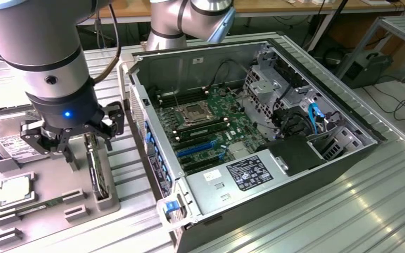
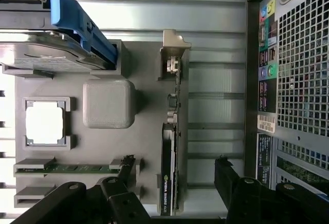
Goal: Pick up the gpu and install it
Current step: 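Pick up the gpu and move the gpu toward the slot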
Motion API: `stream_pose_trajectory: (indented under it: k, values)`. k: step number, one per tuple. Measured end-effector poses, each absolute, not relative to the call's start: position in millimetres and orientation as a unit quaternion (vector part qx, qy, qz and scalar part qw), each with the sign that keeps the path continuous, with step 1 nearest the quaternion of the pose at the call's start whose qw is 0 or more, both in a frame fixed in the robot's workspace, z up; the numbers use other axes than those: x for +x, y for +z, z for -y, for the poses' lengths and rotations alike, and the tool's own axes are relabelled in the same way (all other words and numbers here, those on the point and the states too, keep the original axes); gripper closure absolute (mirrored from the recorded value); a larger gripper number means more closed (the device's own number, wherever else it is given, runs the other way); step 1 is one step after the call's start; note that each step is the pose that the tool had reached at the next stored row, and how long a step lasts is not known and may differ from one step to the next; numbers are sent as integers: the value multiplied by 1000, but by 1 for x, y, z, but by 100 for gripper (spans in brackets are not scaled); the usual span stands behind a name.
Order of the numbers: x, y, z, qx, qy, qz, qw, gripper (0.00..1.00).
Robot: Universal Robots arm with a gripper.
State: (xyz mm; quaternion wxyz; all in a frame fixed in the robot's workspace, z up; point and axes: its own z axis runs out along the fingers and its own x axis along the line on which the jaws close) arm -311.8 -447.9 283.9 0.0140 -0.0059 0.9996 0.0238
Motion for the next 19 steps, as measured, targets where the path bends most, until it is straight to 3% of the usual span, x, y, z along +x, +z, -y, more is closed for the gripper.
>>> stream_pose_trajectory:
  k: [19]
  values:
    - [-312,270,448,-6,24,-1000,14,28]
